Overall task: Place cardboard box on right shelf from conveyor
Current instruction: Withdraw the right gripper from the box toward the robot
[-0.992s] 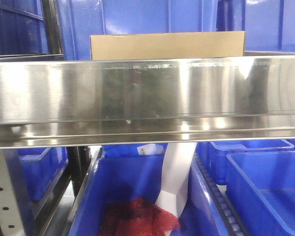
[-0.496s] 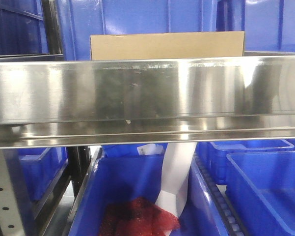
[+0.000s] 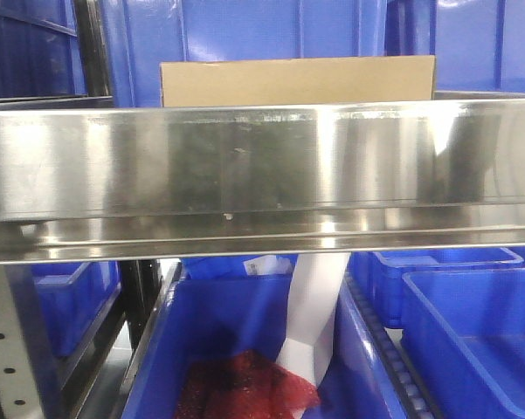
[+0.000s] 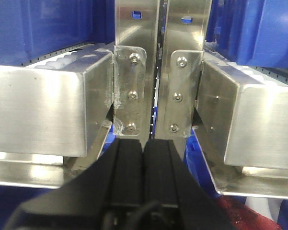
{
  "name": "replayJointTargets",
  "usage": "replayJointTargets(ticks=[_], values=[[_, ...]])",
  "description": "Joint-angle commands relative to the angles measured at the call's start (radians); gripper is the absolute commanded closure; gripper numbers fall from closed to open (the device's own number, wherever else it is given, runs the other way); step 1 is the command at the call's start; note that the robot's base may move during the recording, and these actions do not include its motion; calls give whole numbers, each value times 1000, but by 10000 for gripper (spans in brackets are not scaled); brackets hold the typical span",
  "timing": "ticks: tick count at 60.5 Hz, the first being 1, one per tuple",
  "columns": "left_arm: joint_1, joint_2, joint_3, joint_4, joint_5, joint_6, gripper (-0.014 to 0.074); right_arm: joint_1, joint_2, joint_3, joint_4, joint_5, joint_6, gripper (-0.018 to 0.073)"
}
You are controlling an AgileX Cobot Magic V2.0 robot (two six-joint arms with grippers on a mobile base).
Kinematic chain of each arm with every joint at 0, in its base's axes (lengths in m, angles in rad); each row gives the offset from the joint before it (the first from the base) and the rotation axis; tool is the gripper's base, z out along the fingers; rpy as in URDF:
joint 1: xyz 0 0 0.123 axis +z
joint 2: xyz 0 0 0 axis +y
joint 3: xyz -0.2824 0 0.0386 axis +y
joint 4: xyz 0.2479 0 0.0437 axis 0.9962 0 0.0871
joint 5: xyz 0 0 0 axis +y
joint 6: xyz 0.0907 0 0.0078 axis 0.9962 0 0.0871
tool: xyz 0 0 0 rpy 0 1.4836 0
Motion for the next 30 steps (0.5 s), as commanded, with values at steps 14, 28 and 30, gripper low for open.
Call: replayJointTargets(ticks=[14,28,30], values=[[-7,-15,8,-6,-84,0,713,-137,-94,97,257,-128,-321,510],[-7,-15,8,-6,-84,0,713,-340,-342,384,276,-230,-343,510],[-7,-15,8,-6,-84,0,713,-381,-384,424,281,-236,-343,510]])
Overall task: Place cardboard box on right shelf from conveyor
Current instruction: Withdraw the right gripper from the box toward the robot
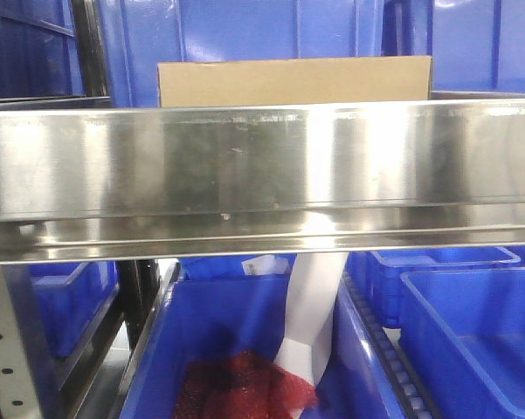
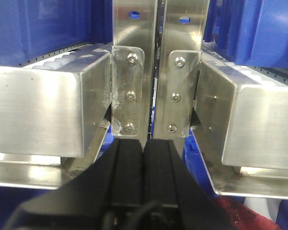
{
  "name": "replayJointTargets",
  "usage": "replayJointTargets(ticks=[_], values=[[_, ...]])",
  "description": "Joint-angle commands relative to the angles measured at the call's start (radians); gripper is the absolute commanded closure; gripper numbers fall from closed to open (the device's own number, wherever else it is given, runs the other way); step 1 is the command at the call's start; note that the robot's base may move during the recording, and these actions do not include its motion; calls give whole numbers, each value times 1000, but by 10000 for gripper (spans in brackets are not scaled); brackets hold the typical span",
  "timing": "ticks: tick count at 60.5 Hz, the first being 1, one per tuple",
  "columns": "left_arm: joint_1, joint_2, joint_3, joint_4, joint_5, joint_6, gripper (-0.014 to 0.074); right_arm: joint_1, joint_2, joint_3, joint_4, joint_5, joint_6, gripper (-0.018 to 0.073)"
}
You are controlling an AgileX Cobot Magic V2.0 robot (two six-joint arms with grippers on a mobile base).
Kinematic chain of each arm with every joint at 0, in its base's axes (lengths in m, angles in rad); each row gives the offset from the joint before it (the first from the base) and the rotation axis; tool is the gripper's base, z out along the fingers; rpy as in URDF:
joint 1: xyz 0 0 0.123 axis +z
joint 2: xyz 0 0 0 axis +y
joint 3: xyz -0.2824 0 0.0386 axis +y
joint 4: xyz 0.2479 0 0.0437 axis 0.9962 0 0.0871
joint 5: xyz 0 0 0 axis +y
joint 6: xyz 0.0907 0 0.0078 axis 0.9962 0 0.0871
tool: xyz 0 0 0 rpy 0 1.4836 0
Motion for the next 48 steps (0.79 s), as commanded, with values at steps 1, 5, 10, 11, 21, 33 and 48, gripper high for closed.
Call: replayJointTargets(ticks=[1,5,10,11,21,33,48], values=[[-7,-15,8,-6,-84,0,713,-79,-97,67,18,-121,-17,510],[-7,-15,8,-6,-84,0,713,-143,-177,134,23,-121,-17,510],[-7,-15,8,-6,-84,0,713,-209,-263,198,23,-121,-17,510],[-7,-15,8,-6,-84,0,713,-224,-276,208,23,-121,-17,510],[-7,-15,8,-6,-84,0,713,-300,-389,291,23,-123,-15,510],[-7,-15,8,-6,-84,0,713,-322,-405,386,23,-215,27,510],[-7,-15,8,-6,-84,0,713,-323,-405,383,21,-179,28,510]])
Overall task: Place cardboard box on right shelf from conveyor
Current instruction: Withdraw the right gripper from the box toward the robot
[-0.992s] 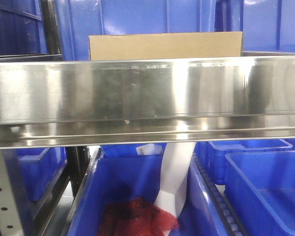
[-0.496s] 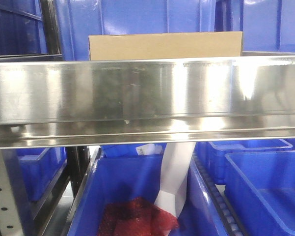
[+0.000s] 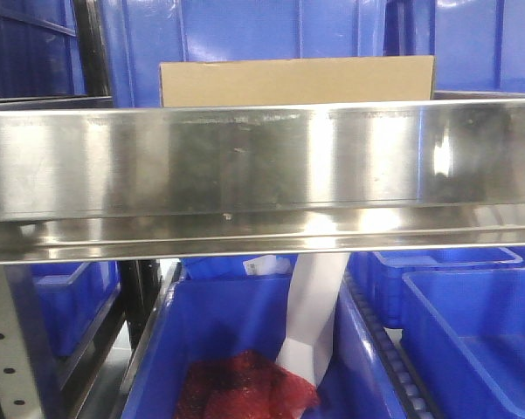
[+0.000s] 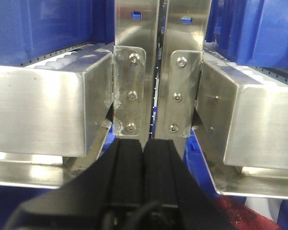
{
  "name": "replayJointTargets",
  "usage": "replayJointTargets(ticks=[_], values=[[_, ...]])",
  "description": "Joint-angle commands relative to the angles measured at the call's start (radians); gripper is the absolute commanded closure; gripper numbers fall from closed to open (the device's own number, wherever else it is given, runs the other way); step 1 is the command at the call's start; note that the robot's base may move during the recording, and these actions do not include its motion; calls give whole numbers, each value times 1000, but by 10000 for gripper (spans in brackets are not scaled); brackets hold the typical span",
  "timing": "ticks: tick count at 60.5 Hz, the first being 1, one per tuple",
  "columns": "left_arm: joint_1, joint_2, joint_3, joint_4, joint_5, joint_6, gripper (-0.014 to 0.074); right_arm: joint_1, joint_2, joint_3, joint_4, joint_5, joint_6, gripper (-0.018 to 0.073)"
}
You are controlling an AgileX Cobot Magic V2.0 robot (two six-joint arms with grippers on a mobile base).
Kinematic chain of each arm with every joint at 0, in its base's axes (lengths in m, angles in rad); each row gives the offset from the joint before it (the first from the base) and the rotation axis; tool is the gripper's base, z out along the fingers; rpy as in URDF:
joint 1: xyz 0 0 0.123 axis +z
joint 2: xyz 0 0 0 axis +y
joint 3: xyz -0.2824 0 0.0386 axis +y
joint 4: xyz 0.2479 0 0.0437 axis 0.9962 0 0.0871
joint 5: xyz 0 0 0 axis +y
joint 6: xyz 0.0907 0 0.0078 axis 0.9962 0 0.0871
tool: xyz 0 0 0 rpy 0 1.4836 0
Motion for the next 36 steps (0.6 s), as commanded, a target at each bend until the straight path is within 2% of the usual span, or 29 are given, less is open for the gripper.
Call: replayJointTargets(ticks=[1,36], values=[[-7,-15,8,-6,-84,0,713,-8,-19,-4,1,-96,2,510],[-7,-15,8,-6,-84,0,713,-8,-19,-5,1,-96,2,510]])
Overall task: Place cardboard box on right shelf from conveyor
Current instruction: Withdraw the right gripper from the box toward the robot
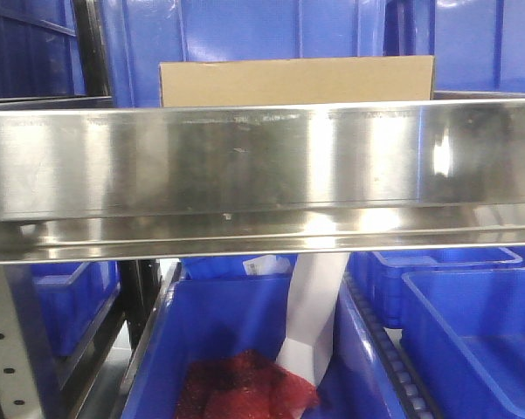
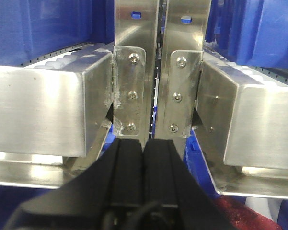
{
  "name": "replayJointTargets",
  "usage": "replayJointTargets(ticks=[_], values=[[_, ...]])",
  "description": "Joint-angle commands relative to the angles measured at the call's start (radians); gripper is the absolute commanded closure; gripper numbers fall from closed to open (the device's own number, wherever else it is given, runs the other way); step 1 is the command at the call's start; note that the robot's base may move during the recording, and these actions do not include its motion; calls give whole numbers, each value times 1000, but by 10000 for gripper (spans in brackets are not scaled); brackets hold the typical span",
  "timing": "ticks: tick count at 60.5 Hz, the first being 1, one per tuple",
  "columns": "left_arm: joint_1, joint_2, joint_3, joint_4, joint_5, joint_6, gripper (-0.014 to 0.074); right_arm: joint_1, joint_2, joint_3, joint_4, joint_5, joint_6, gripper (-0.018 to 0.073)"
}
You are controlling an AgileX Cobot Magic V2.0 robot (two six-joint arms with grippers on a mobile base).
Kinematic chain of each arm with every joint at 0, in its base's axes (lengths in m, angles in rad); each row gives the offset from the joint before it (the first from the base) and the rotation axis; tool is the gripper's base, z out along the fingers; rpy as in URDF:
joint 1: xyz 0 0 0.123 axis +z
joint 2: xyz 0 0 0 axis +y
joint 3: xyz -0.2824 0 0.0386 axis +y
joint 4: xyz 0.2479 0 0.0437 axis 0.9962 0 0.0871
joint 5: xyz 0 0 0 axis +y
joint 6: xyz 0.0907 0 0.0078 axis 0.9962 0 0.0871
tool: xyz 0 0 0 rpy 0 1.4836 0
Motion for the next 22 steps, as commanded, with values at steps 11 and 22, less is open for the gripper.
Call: replayJointTargets(ticks=[11,22], values=[[-7,-15,8,-6,-84,0,712,-8,-19,-5,1,-95,0,510],[-7,-15,8,-6,-84,0,713,-8,-19,-5,1,-95,0,510]])
